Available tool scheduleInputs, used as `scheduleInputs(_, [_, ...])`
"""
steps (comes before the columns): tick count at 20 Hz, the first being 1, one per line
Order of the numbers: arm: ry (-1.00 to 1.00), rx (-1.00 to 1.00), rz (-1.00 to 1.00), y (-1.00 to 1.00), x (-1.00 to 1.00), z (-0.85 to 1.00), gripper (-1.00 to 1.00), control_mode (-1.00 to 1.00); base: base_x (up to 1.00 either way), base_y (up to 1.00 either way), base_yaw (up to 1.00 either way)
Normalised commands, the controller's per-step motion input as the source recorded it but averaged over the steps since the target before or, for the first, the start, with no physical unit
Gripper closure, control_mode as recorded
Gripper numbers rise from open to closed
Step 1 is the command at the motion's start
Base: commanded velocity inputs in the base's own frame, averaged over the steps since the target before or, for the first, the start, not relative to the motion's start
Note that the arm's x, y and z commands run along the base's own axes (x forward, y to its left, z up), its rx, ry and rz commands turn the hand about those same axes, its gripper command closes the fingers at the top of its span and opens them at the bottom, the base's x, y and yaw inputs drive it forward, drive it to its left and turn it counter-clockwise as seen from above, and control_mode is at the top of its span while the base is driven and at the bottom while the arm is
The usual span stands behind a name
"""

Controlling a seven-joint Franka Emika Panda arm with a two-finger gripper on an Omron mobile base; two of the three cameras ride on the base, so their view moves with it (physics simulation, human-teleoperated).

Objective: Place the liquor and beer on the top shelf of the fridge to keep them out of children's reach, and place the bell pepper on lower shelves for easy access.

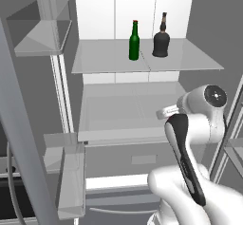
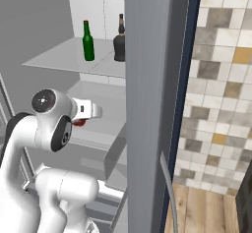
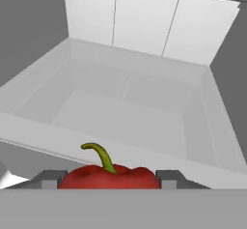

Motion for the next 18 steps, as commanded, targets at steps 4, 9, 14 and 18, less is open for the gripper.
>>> scheduleInputs(4, [0.0,0.0,0.0,0.0,0.53,-0.36,1.0,-1.0,0.0,0.0,0.0])
scheduleInputs(9, [0.0,0.0,0.0,0.0,0.49,-0.24,1.0,-1.0,0.0,0.0,0.0])
scheduleInputs(14, [0.0,0.0,0.0,0.0,0.43,-0.12,1.0,-1.0,0.0,0.0,0.0])
scheduleInputs(18, [0.0,0.0,0.0,0.0,0.48,-0.07,1.0,-1.0,0.0,0.0,0.0])
